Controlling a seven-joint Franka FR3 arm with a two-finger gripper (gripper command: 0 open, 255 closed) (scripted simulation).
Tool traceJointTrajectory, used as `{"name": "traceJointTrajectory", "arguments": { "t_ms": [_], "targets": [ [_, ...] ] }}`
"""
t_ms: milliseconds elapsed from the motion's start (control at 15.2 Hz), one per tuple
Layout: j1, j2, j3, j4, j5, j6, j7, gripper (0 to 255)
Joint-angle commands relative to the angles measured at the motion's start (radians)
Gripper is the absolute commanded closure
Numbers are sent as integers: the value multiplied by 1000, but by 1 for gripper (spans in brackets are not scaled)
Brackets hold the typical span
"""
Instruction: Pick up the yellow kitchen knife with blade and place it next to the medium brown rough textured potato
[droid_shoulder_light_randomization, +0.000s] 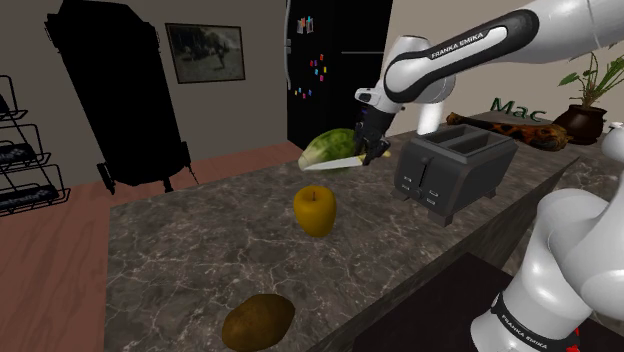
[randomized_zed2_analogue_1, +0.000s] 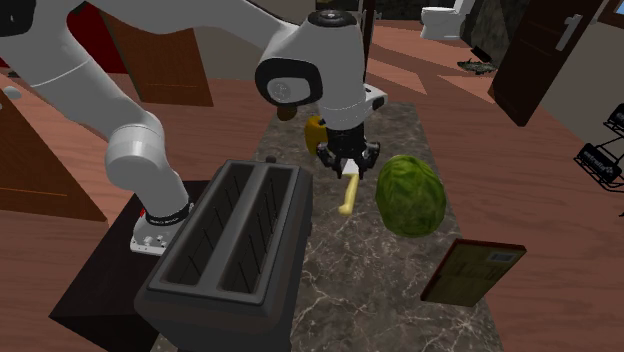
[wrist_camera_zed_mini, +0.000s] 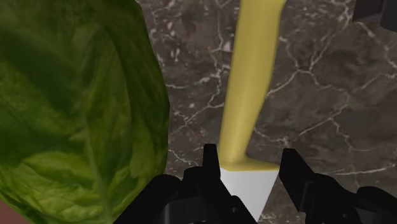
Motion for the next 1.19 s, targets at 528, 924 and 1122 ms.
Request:
{"name": "traceJointTrajectory", "arguments": {
  "t_ms": [528, 924, 1122],
  "targets": [
    [5, -60, 59, 46, -31, -98, 86, 255],
    [50, -82, 176, 6, -35, -75, 249, 255],
    [76, -78, 232, 2, -31, -64, 328, 255]
  ]
}}
